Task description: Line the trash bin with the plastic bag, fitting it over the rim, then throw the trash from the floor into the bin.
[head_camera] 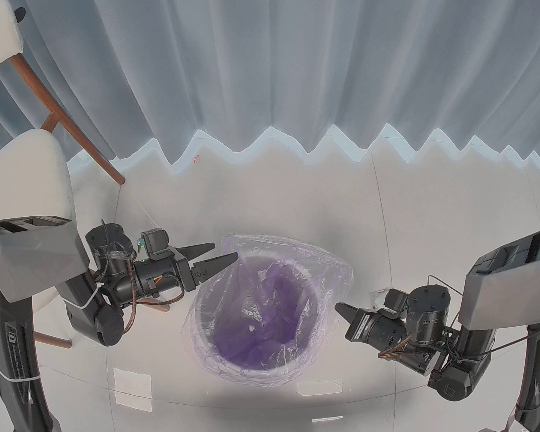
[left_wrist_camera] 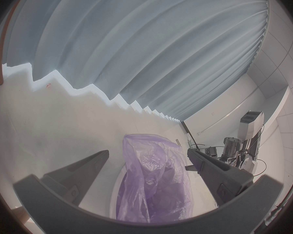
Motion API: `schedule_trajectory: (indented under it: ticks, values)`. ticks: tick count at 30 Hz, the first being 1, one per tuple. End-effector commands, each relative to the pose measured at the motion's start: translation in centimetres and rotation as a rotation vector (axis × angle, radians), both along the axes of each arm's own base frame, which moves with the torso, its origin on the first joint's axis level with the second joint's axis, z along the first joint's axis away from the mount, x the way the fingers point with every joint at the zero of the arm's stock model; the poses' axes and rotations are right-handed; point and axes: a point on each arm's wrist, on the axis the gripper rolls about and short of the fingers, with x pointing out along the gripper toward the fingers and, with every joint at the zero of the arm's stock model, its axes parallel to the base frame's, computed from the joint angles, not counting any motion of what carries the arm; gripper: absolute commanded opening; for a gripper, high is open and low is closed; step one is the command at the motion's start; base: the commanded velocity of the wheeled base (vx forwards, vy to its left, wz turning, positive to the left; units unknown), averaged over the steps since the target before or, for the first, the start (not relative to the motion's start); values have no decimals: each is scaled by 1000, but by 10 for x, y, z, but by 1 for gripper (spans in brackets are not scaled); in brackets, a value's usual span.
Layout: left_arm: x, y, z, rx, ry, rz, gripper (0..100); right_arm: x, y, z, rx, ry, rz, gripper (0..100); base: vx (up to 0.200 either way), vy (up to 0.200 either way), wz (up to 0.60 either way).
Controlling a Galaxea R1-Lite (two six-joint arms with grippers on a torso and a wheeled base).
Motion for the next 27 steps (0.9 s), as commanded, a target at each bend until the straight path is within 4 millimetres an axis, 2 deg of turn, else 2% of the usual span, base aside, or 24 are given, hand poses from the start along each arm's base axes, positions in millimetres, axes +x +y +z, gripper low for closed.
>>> schedule_trajectory:
  ticks: [1, 8, 12, 20, 21, 27]
  values:
    - [0, 0, -1, 1, 1, -1, 100, 3, -5, -2, 3, 2, -20, 0, 0, 0, 0]
    - [2, 1, -7, 12, 4, 4, 100, 20, -22, -16, -16, 29, -91, 0, 0, 0, 0]
    - [4, 1, -18, 55, -22, 3, 100, 24, -20, -29, -27, 51, -89, 0, 0, 0, 0]
    - [6, 1, -23, 61, -20, 4, 100, 26, -16, -28, -18, 44, -81, 0, 0, 0, 0]
    - [6, 2, -23, 62, -21, 6, 0, 26, -16, -28, -18, 44, -81, 0, 0, 0, 0]
    - [6, 3, -25, 71, -26, 10, 0, 25, -17, -28, -20, 44, -80, 0, 0, 0, 0]
